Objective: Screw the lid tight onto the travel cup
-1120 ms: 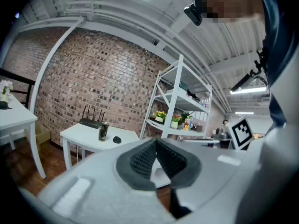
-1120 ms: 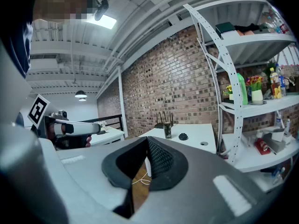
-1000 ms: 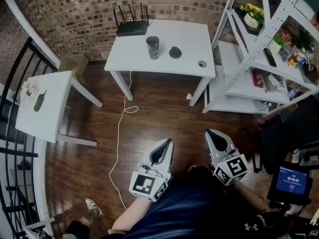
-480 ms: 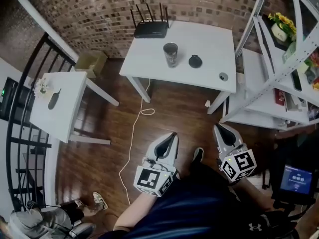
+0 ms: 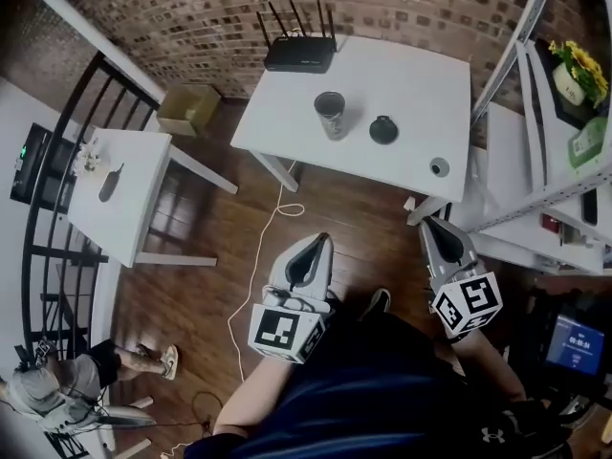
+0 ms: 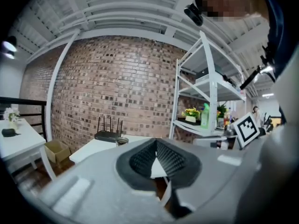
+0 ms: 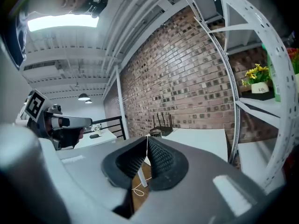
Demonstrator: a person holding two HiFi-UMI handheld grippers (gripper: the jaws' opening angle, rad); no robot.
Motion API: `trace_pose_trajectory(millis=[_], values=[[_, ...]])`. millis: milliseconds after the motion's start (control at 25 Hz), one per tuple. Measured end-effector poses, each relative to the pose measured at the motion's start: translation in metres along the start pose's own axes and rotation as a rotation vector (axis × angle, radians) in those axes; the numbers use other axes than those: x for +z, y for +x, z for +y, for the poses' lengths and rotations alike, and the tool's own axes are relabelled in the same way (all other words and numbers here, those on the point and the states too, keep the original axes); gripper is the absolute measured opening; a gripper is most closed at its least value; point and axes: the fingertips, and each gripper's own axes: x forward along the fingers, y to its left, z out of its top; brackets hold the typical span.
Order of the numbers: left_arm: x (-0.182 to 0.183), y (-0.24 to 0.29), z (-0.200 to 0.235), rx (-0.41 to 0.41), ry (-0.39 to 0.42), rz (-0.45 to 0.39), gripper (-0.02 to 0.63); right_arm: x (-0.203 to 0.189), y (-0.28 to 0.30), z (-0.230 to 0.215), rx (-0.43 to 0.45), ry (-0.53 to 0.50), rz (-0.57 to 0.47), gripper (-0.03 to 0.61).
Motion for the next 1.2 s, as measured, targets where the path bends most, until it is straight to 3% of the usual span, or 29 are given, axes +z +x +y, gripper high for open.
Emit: trace_pose_trajectory(millis=[160,280,440,520,600,760,1080,1200], values=[[-0.003,0.034,0.029,0.008,-0.013,0.011,0.006,0.004,0.026,-0.015,0.031,-0.052,0.017,0.011],[-0.018,0.061,0.055,-0.006,-0.059,0.045,0.006,0.001,0.051,-0.03,-0.003,-0.074,0.054,0.011],[-0.016,0.111,0.099,-0.093,-0.053,0.02,0.006,0.023,0.105,-0.045,-0.078,-0.089,0.088,0.011],[-0.03,0.126,0.113,-0.135,-0.084,0.052,0.008,0.021,0.118,-0.049,-0.116,-0.07,0.135,0.011],[-0.035,0.143,0.132,-0.166,-0.102,0.079,0.06,0.019,0.138,-0.054,-0.142,-0.052,0.165,0.011],[-0.032,0.175,0.168,-0.169,-0.076,0.104,0.099,0.015,0.183,-0.072,-0.173,-0.072,0.221,0.012],[-0.076,0.228,0.199,-0.079,-0.031,0.238,0.196,-0.06,0.258,-0.129,-0.123,-0.114,0.454,0.138],[-0.091,0.242,0.204,-0.047,0.008,0.267,0.212,-0.1,0.284,-0.147,-0.075,-0.124,0.56,0.224]])
